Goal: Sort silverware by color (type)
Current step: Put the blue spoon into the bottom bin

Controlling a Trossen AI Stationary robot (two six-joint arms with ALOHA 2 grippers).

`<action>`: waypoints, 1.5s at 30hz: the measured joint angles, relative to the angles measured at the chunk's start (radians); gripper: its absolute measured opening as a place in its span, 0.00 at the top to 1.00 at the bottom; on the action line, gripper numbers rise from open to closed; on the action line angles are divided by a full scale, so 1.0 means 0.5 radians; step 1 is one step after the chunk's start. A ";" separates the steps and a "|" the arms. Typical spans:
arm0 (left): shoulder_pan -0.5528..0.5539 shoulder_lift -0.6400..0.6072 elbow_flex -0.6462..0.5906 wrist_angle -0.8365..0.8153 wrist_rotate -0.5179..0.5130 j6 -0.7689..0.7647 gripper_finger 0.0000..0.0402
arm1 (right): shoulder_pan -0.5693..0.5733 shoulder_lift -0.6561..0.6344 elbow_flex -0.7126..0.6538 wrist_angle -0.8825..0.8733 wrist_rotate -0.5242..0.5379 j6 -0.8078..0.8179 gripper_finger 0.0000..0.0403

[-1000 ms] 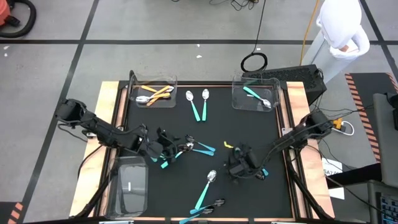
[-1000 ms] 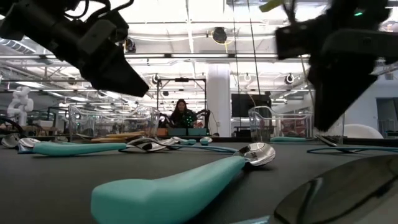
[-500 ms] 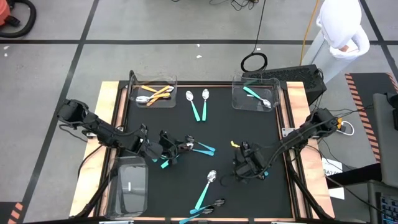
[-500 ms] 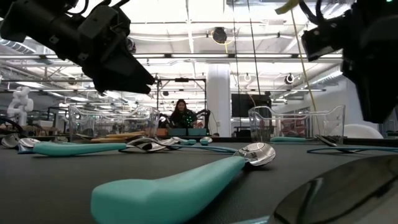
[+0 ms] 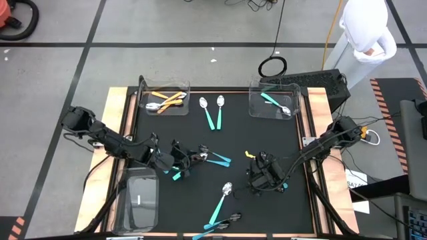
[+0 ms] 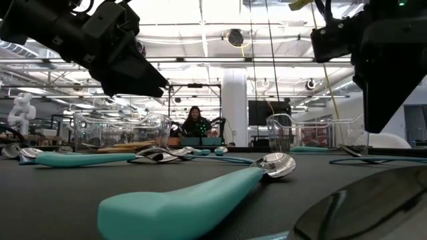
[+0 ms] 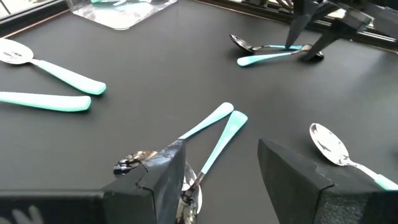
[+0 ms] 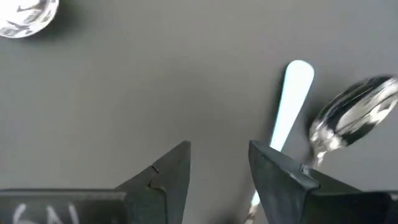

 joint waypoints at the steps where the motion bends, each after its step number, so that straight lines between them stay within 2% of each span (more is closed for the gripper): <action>1: 0.002 0.000 0.000 0.000 -0.004 0.001 0.50 | -0.001 0.009 0.000 -0.009 0.011 -0.007 0.60; 8: 0.002 0.000 0.000 0.008 -0.009 0.042 0.50 | -0.065 0.153 0.000 -0.174 0.000 -0.080 0.60; 12: 0.002 0.000 0.000 0.008 -0.009 0.050 0.50 | -0.070 0.205 -0.001 -0.383 -0.145 -0.110 0.60; 15: 0.002 0.001 0.000 -0.006 -0.009 0.077 0.50 | -0.063 0.214 -0.001 -0.512 -0.158 -0.090 0.60; 18: 0.002 0.001 0.000 -0.005 -0.009 0.099 0.50 | -0.062 0.214 -0.001 -0.507 -0.170 -0.095 0.60; 23: 0.002 0.001 0.000 0.002 -0.009 0.092 0.50 | -0.061 0.214 -0.001 -0.477 -0.323 -0.178 0.60; 27: 0.002 0.001 0.000 0.002 -0.009 0.091 0.50 | -0.043 0.178 -0.001 -0.798 -0.479 -0.248 0.60; 32: 0.002 0.001 0.000 0.002 -0.009 0.091 0.50 | -0.012 -0.009 -0.001 -1.125 -0.469 -0.211 0.60; 34: 0.002 0.001 0.000 0.003 -0.009 0.091 0.50 | -0.012 -0.115 -0.001 -1.063 -0.451 -0.130 0.60; 38: 0.002 0.001 0.000 0.057 -0.009 0.086 0.50 | -0.010 -0.254 0.000 -0.659 -0.293 0.076 0.60; 41: -0.007 0.001 0.000 0.082 -0.009 0.085 0.50 | 0.001 -0.248 0.000 -0.475 -0.200 0.144 0.60; 45: -0.043 0.001 -0.001 0.095 -0.005 0.085 0.50 | 0.016 -0.132 -0.012 -0.487 -0.200 0.153 0.60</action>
